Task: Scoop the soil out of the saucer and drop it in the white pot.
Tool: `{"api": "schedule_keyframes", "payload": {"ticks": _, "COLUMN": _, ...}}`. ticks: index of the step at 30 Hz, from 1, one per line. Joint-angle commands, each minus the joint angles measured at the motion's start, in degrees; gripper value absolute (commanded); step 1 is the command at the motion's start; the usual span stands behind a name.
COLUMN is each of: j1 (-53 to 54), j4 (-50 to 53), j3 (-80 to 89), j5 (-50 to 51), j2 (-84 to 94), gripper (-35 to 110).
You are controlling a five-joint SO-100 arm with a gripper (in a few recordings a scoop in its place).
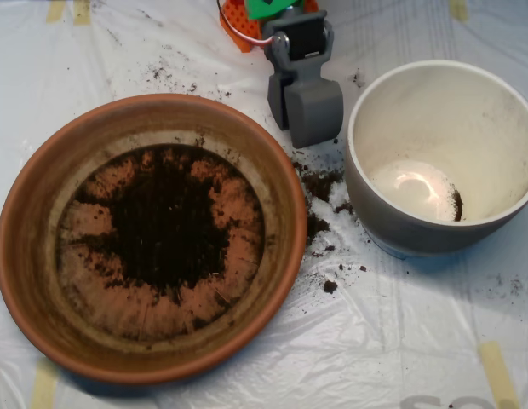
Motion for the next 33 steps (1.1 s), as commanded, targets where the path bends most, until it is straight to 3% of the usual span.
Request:
{"api": "schedule_keyframes", "payload": {"ticks": 1, "j1": 2.37, "j4": -0.79, "j3": -6.50, "j5": -0.79, "j2": 4.39, "gripper": 21}}
{"api": "schedule_keyframes", "payload": {"ticks": 8, "j1": 2.55, "j4": -1.93, "j3": -11.43, "j5": -0.26, "j2": 3.43, "gripper": 28}}
{"api": "schedule_keyframes", "payload": {"ticks": 14, "j1": 6.86, "j4": -3.43, "j3": -23.38, "j5": 2.99, "j2": -10.55, "gripper": 31}}
{"api": "schedule_keyframes", "payload": {"ticks": 21, "j1": 12.04, "j4": -6.42, "j3": -22.41, "j5": -0.62, "j2": -12.66, "gripper": 33}}
{"api": "schedule_keyframes", "payload": {"ticks": 33, "j1": 22.24, "j4": -12.13, "j3": -29.62, "j5": 2.37, "j2": -39.20, "gripper": 35}}
